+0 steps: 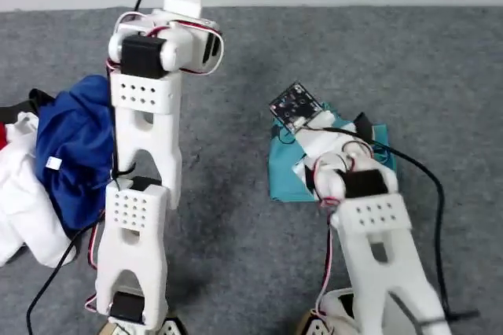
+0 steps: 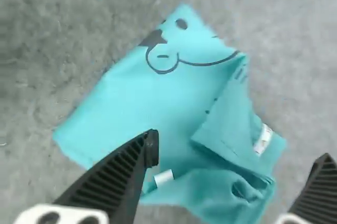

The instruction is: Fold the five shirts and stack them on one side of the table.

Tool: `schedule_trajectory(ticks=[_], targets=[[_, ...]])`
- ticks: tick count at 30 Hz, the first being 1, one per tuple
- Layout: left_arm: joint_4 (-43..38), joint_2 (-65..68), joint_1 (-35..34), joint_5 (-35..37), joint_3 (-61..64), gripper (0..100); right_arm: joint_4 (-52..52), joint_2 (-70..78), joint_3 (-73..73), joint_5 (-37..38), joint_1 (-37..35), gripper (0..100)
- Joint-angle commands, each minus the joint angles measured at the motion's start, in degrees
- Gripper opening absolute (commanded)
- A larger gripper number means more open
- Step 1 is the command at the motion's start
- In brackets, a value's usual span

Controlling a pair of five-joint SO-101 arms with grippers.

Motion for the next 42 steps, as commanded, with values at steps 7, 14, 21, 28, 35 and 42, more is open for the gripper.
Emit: schedule_trajectory(ticks=[7,14,21,28,35,42], targets=[[1.4,2.6,-0.7,-0.1,-0.5,12,-0.4,17.2,-6.6,-0.2,2.2,43.9],[1.4,4.3,-0.3,-0.1,-0.5,12,8.7,10.4,-8.4,0.3,11.9,43.9],[1.4,4.4,-0.3,-0.1,-0.5,12,9.6,7.7,-5.8,8.0,24.7,43.9],[1.4,4.4,-0.3,-0.1,-0.5,12,9.8,7.1,-5.6,9.7,28.9,43.9],[1.4,4.5,-0.3,-0.1,-0.5,12,6.7,1.9,-10.2,-1.0,20.3,43.9],[1.4,4.5,-0.3,-0.1,-0.5,12,2.8,11.0,-9.1,-1.8,10.1,43.9]])
